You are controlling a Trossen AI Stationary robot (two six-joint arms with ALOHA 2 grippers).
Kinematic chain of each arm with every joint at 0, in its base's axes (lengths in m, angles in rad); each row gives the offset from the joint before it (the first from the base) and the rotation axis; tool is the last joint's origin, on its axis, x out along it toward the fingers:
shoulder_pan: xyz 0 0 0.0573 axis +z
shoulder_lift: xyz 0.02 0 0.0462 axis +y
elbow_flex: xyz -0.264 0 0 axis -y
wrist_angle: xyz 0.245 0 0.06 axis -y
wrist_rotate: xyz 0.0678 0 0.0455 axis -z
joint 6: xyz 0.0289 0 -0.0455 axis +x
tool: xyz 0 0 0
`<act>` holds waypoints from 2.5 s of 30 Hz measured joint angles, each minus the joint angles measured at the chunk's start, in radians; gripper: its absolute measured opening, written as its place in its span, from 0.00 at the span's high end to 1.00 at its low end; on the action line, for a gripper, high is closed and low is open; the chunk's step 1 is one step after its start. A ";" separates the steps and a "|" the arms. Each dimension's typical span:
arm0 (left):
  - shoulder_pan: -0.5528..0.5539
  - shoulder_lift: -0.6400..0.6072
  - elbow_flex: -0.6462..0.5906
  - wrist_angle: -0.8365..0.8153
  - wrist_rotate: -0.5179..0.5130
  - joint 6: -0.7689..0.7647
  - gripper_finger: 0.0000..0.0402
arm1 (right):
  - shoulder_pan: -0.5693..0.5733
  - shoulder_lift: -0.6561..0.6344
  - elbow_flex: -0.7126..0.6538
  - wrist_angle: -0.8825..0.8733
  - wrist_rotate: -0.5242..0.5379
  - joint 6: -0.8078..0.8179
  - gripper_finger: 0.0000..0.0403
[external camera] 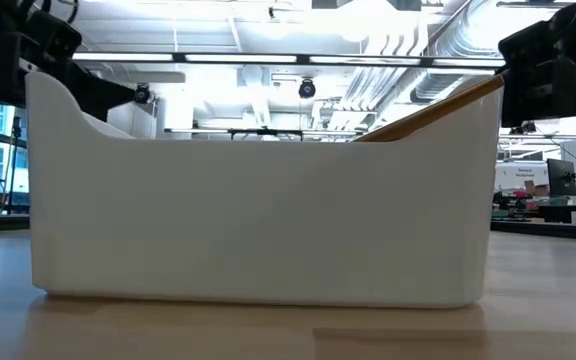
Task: Sort silverware by color (type)
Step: Return to Home Position
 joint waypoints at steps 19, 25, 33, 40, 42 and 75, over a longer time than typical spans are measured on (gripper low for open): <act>0.000 -0.084 0.008 -0.021 -0.013 0.052 1.00 | -0.183 -0.327 0.000 -0.201 -0.168 0.008 1.00; 0.000 -0.084 0.008 -0.021 -0.012 0.045 1.00 | -0.227 -0.507 -0.001 -0.343 -0.181 0.025 1.00; -0.001 -0.083 0.008 -0.021 -0.017 0.021 1.00 | -0.254 -0.497 -0.001 -0.300 -0.130 0.083 1.00; -0.001 -0.076 0.008 -0.022 -0.020 -0.025 1.00 | -0.252 -0.496 -0.001 -0.291 0.052 0.166 1.00; -0.001 -0.076 0.008 -0.022 -0.021 -0.032 1.00 | -0.252 -0.496 -0.001 -0.291 0.103 0.165 1.00; -0.001 -0.076 0.008 -0.021 -0.022 -0.051 1.00 | -0.252 -0.487 0.004 -0.446 0.242 0.297 1.00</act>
